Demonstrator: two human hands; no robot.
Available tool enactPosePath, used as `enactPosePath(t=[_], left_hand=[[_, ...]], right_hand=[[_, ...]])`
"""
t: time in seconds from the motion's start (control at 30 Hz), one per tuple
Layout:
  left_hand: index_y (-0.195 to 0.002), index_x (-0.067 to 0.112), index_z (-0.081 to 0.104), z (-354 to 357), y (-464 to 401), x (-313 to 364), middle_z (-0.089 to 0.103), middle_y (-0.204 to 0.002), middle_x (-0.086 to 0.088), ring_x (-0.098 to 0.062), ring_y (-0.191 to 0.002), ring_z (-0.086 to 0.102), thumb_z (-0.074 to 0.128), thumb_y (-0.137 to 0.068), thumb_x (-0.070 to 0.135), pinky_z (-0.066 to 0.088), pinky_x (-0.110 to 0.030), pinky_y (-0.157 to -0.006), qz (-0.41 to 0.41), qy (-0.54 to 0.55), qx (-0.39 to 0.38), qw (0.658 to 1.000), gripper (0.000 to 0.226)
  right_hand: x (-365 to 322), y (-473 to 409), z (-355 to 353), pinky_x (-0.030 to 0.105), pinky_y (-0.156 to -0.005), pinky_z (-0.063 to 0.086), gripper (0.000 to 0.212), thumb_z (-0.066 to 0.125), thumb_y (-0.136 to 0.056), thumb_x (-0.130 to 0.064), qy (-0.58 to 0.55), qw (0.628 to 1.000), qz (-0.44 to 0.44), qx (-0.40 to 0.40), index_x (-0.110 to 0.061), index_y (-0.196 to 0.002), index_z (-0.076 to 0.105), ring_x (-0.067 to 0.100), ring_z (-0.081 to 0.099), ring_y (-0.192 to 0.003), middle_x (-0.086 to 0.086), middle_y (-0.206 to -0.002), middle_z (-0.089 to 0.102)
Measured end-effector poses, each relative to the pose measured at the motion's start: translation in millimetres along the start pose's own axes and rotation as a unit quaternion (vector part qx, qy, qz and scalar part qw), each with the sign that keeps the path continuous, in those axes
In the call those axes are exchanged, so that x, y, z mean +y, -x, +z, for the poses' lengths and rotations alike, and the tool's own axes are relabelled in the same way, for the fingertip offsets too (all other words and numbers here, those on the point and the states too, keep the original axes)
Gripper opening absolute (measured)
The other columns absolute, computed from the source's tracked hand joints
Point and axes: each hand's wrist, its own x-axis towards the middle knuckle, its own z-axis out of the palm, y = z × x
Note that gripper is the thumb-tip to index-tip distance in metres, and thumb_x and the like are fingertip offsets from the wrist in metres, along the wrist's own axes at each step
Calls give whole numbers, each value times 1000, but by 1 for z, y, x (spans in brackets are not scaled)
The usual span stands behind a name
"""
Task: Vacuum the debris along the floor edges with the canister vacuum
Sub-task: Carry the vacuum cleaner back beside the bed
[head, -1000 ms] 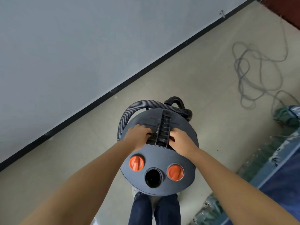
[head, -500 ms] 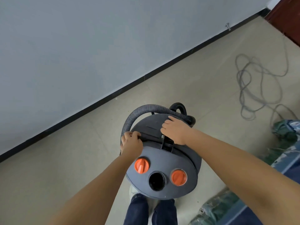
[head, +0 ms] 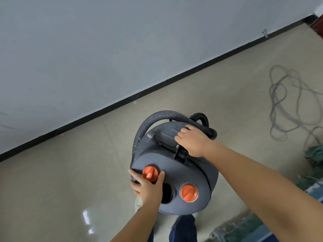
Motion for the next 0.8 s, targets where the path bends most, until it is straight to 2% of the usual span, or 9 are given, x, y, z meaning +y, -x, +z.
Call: enactPosePath(t=[0.13,0.3,0.47,0.57,0.7,0.8], left_hand=[[-150,38,-15,9,-9,18,0,-160,-4,-38,-144,11,73,-79,48,21,-57,-114,24,-28,13,999,114],[-151,37,-14,18,-31,57,-5,-161,-4,-35,-147,4,73,-79,48,16,-53,-116,99,-86,-19,991,113],[-151,38,-13,34,-65,117,-13,-162,-4,-37,-147,-3,72,-79,51,14,-59,-116,189,-188,-91,959,112],[-153,34,-8,51,-77,158,-14,-162,-6,-37,-148,-7,71,-80,49,12,-60,-116,251,-233,-118,932,108],[-154,29,-4,88,-54,194,-10,-163,-5,-27,-149,-8,57,-90,51,6,-65,-114,255,-200,-19,946,91],[-154,29,-4,107,-20,166,-14,-162,-4,-23,-149,-13,56,-87,58,1,-64,-113,301,-234,-1,925,94]], right_hand=[[14,1,0,40,-111,27,37,53,-87,-15,12,1000,23,-17,-11,-123,48,26,45,-118,6,-123,55],[38,10,3,36,-102,32,36,58,-85,-20,-13,995,94,-39,-11,-118,47,26,47,-116,7,-120,57],[62,25,8,38,-96,37,42,61,-87,-31,-72,974,204,-62,-8,-118,46,28,49,-116,10,-120,58],[74,31,13,38,-86,40,43,59,-88,-31,-122,950,279,-76,-6,-119,43,30,51,-112,13,-117,59],[93,32,18,36,-78,38,50,60,-90,-30,-207,898,381,-79,-3,-125,38,33,50,-115,17,-121,55],[111,33,22,36,-76,36,48,60,-89,-29,-235,872,423,-68,-2,-122,38,35,52,-115,19,-122,56]])
